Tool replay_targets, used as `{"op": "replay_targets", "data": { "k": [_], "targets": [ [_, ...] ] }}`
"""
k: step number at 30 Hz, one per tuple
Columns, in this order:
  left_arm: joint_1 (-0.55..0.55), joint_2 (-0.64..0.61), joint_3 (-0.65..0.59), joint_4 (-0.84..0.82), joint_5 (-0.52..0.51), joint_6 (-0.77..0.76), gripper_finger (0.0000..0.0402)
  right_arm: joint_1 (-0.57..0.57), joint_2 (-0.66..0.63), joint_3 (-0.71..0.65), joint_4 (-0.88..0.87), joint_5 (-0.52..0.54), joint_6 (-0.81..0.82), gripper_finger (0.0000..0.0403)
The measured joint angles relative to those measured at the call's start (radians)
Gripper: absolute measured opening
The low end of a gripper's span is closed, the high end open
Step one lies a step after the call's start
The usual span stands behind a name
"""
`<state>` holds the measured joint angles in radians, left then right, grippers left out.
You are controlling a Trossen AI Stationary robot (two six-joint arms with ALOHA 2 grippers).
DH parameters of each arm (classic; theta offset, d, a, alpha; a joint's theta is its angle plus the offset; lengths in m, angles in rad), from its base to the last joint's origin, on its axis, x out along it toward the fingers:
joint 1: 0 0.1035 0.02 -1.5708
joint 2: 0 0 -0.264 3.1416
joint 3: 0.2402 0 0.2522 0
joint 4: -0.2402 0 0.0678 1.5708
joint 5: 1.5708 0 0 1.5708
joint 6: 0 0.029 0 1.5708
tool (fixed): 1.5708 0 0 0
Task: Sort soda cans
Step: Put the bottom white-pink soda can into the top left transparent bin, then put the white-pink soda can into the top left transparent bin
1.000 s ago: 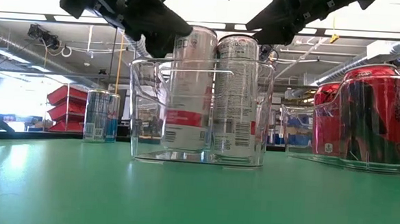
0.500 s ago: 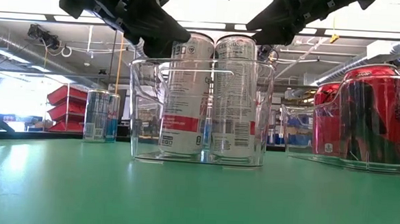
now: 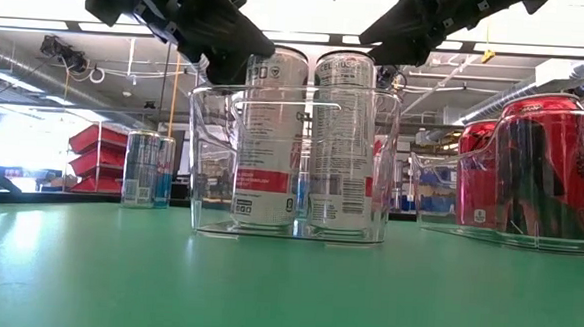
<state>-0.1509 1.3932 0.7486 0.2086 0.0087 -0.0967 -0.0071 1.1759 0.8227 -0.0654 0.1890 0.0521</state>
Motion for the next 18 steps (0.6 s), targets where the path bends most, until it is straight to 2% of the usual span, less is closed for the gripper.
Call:
{"op": "replay_targets", "data": {
  "k": [12, 18],
  "targets": [
    [0.0, -0.001, 0.047, -0.033, -0.009, 0.016, 0.0298, 0.0, 0.0, 0.0, 0.002, 0.0, 0.0, 0.032],
    [0.0, -0.001, 0.106, -0.16, -0.009, 0.017, 0.0298, 0.0, 0.0, 0.0, 0.004, 0.0, 0.0, 0.032]
  ]
}}
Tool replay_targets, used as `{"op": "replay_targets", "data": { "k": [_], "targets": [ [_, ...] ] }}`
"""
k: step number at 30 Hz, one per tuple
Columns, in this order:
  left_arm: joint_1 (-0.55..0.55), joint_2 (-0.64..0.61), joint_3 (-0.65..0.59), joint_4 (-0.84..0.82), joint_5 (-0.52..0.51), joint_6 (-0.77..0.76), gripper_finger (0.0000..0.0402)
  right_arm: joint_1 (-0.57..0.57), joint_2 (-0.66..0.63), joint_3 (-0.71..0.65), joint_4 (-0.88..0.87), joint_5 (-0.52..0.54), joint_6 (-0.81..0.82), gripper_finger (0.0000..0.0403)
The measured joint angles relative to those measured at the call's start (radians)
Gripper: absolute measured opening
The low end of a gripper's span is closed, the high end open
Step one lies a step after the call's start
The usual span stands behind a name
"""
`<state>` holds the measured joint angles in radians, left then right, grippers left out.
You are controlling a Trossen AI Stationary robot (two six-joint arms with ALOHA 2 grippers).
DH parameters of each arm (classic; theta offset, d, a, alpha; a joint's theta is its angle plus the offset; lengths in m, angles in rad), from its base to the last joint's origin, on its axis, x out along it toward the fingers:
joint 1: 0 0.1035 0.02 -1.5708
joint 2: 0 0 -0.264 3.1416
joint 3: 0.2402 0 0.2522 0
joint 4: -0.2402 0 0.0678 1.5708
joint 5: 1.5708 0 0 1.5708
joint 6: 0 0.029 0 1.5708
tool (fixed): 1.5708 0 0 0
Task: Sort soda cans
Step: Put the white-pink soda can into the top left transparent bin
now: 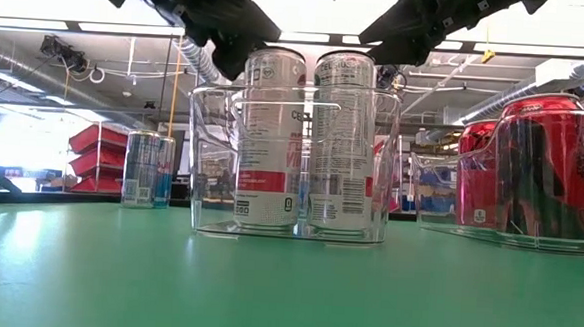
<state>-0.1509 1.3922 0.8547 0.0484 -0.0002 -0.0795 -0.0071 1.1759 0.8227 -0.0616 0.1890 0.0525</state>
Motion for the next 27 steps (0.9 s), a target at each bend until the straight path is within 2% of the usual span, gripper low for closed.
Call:
{"op": "replay_targets", "data": {
  "k": [7, 10, 13, 16, 18, 22, 27],
  "targets": [
    [0.0, 0.0, 0.173, -0.287, -0.032, 0.073, 0.0298, 0.0, 0.0, 0.0, 0.0, 0.0, 0.0, 0.032],
    [0.001, 0.0, 0.254, -0.382, -0.107, 0.106, 0.0298, 0.0, 0.0, 0.0, 0.0, 0.0, -0.001, 0.032],
    [0.01, 0.0, 0.325, -0.478, -0.226, 0.142, 0.0298, 0.0, 0.0, 0.0, 0.0, 0.0, -0.001, 0.032],
    [0.038, 0.0, 0.356, -0.523, -0.329, 0.182, 0.0297, 0.0, 0.0, 0.0, 0.0, 0.0, 0.0, 0.0319],
    [0.075, 0.0, 0.36, -0.546, -0.351, 0.203, 0.0289, 0.0, 0.0, 0.0, 0.0, 0.0, 0.0, 0.0318],
    [0.176, 0.0, 0.355, -0.592, -0.341, 0.222, 0.0236, 0.0, 0.0, 0.0, -0.002, 0.0, 0.0, 0.0318],
    [0.318, 0.0, 0.333, -0.568, -0.189, 0.27, 0.0094, -0.002, 0.0, 0.0, -0.002, 0.0, 0.0, 0.032]
  ]
}}
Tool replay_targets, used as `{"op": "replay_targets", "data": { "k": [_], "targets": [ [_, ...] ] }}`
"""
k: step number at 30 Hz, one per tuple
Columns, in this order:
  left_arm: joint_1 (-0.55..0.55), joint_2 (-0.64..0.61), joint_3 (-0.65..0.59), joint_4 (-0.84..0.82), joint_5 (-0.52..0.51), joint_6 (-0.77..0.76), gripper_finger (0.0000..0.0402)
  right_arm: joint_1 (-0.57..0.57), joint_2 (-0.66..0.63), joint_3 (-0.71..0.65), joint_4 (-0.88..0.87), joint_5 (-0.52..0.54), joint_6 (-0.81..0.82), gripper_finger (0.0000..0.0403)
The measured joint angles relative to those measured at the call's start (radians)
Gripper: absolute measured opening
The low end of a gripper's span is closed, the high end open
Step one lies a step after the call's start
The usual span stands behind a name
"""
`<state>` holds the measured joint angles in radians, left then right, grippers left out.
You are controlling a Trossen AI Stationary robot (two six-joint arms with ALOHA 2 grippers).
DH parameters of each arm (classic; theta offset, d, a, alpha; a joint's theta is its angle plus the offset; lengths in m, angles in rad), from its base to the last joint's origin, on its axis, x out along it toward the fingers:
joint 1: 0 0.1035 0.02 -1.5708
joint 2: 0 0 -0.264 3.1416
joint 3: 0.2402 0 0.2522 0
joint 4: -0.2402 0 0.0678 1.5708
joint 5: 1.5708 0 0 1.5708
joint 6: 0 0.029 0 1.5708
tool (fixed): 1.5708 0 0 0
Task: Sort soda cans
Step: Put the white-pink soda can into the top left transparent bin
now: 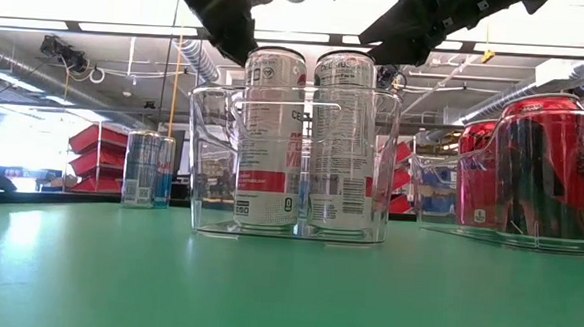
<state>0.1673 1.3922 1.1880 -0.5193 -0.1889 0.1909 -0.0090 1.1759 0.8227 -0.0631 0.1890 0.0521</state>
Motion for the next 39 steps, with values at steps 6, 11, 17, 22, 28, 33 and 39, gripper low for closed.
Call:
{"op": "replay_targets", "data": {
  "k": [6, 11, 17, 22, 28, 33, 39],
  "targets": [
    [0.217, 0.0, -0.051, 0.179, 0.189, 0.01, 0.0009, -0.001, 0.0, 0.0, 0.0, 0.0, 0.001, 0.032],
    [0.38, 0.006, -0.082, 0.25, 0.292, -0.081, 0.0006, -0.001, 0.0, 0.0, 0.0, 0.0, 0.0, 0.032],
    [0.414, 0.006, -0.082, 0.267, 0.337, -0.088, 0.0057, -0.001, 0.0, 0.0, 0.0, 0.0, 0.0, 0.032],
    [0.412, 0.032, -0.082, 0.34, 0.302, -0.142, 0.0142, -0.001, 0.0, 0.0, 0.0, 0.0, 0.0, 0.032],
    [0.415, 0.122, -0.082, 0.399, 0.27, -0.193, 0.0241, -0.001, 0.0, 0.0, 0.0, 0.0, 0.004, 0.032],
    [0.415, 0.181, -0.082, 0.451, 0.26, -0.17, 0.0288, -0.001, 0.0, 0.0, -0.002, 0.0, 0.004, 0.032],
    [0.423, 0.232, -0.081, 0.516, 0.238, -0.164, 0.0307, -0.001, 0.0, 0.0, -0.005, 0.0, 0.004, 0.032]
  ]
}}
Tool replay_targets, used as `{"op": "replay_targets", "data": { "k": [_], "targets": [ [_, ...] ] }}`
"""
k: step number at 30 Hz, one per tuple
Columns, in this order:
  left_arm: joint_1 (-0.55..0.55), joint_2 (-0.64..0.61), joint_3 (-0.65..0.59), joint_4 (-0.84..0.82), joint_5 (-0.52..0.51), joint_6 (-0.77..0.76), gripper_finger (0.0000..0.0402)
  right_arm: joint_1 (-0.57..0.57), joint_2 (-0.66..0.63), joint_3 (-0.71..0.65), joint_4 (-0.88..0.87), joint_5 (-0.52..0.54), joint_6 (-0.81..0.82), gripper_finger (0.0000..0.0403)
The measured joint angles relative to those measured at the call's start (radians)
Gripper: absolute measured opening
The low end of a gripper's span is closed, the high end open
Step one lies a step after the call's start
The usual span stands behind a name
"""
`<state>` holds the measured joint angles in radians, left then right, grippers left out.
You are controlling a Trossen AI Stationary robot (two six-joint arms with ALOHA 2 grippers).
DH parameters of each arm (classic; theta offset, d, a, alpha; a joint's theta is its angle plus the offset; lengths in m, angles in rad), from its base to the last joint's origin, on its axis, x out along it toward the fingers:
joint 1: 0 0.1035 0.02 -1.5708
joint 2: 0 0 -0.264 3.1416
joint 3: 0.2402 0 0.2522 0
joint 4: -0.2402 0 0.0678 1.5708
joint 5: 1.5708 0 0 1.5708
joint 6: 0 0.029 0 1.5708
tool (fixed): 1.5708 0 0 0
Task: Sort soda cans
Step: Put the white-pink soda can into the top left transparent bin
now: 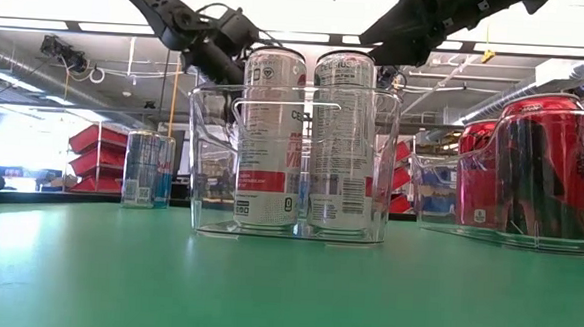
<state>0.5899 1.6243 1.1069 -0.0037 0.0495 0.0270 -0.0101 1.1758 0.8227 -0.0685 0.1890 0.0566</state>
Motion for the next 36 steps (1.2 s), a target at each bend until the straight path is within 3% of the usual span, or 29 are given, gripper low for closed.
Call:
{"op": "replay_targets", "data": {
  "k": [17, 36],
  "targets": [
    [0.025, 0.097, 0.001, 0.118, -0.029, -0.009, 0.0308, 0.0, 0.0, 0.0, -0.002, 0.0, -0.005, 0.0316],
    [0.036, 0.103, 0.043, 0.139, -0.011, -0.008, 0.0308, -0.01, 0.0, 0.0, -0.001, 0.0, 0.004, 0.0317]
  ]
}}
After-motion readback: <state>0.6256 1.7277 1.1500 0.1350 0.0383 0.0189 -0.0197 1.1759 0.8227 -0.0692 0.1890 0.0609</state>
